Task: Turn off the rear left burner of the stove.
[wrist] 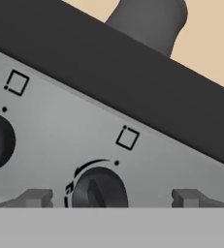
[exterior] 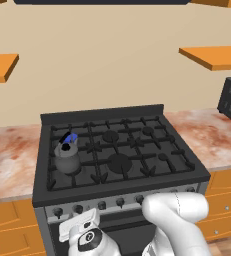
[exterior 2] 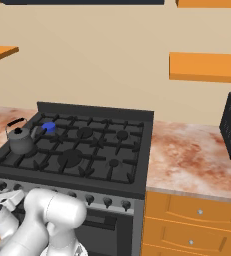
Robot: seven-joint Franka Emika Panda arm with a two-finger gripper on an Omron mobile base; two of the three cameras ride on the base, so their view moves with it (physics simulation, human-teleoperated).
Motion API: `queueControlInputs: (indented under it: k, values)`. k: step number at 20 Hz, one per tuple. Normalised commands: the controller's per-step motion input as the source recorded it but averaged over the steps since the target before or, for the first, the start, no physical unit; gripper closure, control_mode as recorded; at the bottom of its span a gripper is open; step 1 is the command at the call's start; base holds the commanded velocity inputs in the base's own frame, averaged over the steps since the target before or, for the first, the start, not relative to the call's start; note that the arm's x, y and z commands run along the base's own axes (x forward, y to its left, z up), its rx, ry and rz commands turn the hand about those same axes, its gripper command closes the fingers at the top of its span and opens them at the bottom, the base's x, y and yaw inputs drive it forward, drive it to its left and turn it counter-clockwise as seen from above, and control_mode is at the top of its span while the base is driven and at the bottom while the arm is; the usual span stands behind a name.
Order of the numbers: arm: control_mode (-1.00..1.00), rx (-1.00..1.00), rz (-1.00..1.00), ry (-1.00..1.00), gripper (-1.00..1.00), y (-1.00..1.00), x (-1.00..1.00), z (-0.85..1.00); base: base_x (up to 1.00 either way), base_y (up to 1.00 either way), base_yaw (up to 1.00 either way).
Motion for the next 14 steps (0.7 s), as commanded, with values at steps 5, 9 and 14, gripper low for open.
queueControlInputs:
  k: [5,9,14]
  values:
    - [-1.0,0.0,0.0,0.01,-1.0,0.01,-0.05,-0.01,0.0,0.0,0.0]
    - [-1.0,0.0,0.0,0.0,-1.0,0.0,0.0,0.0,0.0,0.0,0.0]
    - [-1.0,0.0,0.0,0.0,-1.0,0.0,0.03,-0.01,0.0,0.0,0.0]
